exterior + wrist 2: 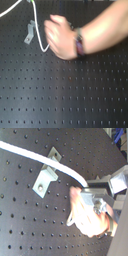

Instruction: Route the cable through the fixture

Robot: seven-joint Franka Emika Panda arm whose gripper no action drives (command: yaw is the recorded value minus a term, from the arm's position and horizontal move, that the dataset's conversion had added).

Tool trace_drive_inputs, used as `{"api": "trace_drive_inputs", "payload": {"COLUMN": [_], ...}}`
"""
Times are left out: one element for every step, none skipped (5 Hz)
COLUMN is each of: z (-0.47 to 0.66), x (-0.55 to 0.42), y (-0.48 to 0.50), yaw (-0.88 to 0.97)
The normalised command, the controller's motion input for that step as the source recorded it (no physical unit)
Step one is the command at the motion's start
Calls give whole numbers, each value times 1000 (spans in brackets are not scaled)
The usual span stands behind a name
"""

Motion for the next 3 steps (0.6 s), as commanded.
{"api": "trace_drive_inputs", "payload": {"z": [9, 3, 140], "x": [-4, 102, -47], "y": [21, -55, -245], "yaw": [0, 0, -417]}}
